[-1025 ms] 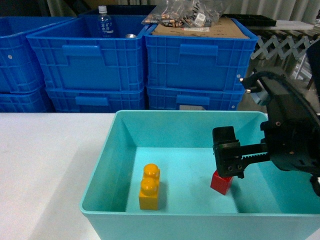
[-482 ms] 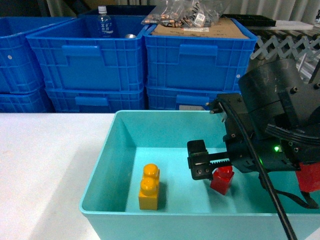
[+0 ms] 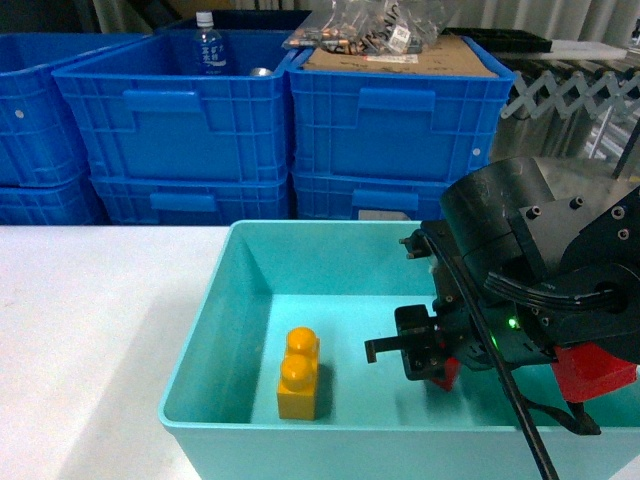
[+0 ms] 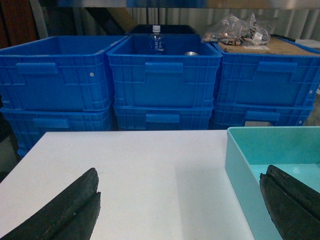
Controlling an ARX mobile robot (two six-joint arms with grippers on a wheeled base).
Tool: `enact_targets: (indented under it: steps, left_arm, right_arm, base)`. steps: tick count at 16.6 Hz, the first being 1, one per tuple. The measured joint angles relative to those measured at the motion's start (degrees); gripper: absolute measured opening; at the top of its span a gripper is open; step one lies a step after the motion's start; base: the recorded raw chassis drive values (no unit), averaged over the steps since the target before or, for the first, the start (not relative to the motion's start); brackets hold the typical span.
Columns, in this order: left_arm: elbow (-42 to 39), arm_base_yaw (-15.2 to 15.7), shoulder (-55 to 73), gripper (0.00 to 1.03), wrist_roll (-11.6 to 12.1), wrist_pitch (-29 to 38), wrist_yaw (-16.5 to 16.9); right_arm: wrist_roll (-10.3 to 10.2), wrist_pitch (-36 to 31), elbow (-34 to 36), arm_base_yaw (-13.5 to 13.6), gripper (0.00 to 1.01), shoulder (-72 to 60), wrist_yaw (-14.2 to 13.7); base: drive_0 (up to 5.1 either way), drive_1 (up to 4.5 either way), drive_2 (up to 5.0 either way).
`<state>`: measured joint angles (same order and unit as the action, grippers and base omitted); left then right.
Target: Pick red block from blue box to shelf
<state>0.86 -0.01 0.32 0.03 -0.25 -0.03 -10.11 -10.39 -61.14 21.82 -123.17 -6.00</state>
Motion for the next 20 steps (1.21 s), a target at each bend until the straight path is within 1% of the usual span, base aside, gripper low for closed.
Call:
enact_targets:
  steps: [1,2,3,4,5,6,7,8,9,10,11,12,13,15,18,19,20]
  left_arm:
    - [0.0,0.0,0.0,0.98,0.0,0.0,0.0]
    - [0.0,0.0,0.0,0.98,0.0,0.0,0.0]
    - [0.0,0.0,0.0,0.98,0.0,0.0,0.0]
    - [0.0,0.0,0.0,0.98,0.0,0.0,0.0]
    - [0.0,0.0,0.0,0.98,0.0,0.0,0.0]
    - [0.0,0.0,0.0,0.98,0.0,0.0,0.0]
    - [0.0,0.0,0.0,0.98,0.0,0.0,0.0]
    - [0.0,0.0,0.0,0.98,0.0,0.0,0.0]
    - [0.0,0.0,0.0,0.98,0.0,0.0,0.0]
    - [0.0,0.0,0.0,0.98,0.0,0.0,0.0]
    - [0.0,0.0,0.0,0.98,0.0,0.0,0.0]
    - [0.0,-0.1,0.0,0.98,0.0,0.0,0.0]
    - [0.0,0.1,0.0,0.98,0.0,-0.1,-0.1]
    - [0.0,0.0,0.0,0.98,0.0,-0.1,0.0]
    - [0.0,0.0,0.0,0.98,0.0,-0.1,0.0]
    - [0.0,0.0,0.0,0.98,0.0,-0.1,0.0]
    - [0.0,0.0,0.0,0.98,0.0,-0.1,0.0]
  right_arm:
    - [-0.6,-1.4,1.1,0.0,0.39,0.9,0.1]
    - [-0.8,-3.4,3.6,-0.1,0.39,3.4,0.1]
    - [-0.9,-4.8,6.2,-0.2,0.39,6.8,0.8]
    - [-1.1,-6.7,9.7,-0.5,0.39,12.4,1.7]
    - [-1.0,-9.3,13.9,-1.0,0.39,19.2,2.0]
    - [-0.7,-11.5,18.3,-1.9,0.39,26.5,1.8]
    - [0.8,-15.6,23.8,-3.1,0.39,34.1,-0.7]
    - [3.6,-21.0,30.4,-3.2,0.39,41.7,-5.7]
    - [8.2,-30.8,39.6,-2.9,0.39,50.2,-13.0]
    - [11.0,-35.8,45.5,-2.6,0.39,54.7,-16.5]
    - [11.3,-46.1,49.8,-3.6,0.39,52.4,-14.4]
    - [11.1,-49.3,52.4,-5.2,0.39,51.4,-10.9]
    - [11.0,-48.3,54.9,-7.0,0.39,54.4,-8.7]
    - [11.0,-45.2,56.3,-10.1,0.39,62.9,-5.9]
    - [11.0,-37.0,59.1,-13.7,0.39,72.4,-2.4]
    - [11.0,-32.0,59.8,-15.4,0.39,79.0,-0.7]
    - [11.0,-29.1,60.3,-16.1,0.39,81.9,0.1]
  base:
    - [0.0,0.0,0.0]
    - [0.0,0.0,0.0]
    - [0.0,0.0,0.0]
    - [0.0,0.0,0.0]
    - [0.0,0.0,0.0]
    - [0.0,0.0,0.0]
    - [0.0,0.0,0.0]
    - [0.0,0.0,0.0]
    - [0.0,0.0,0.0]
    - [0.0,0.0,0.0]
    - [0.0,0.0,0.0]
    - [0.0,0.0,0.0]
    - [0.0,0.0,0.0]
    - [0.0,0.0,0.0]
    - [0.0,0.0,0.0]
    - [0.0,0.0,0.0]
    - [0.0,0.0,0.0]
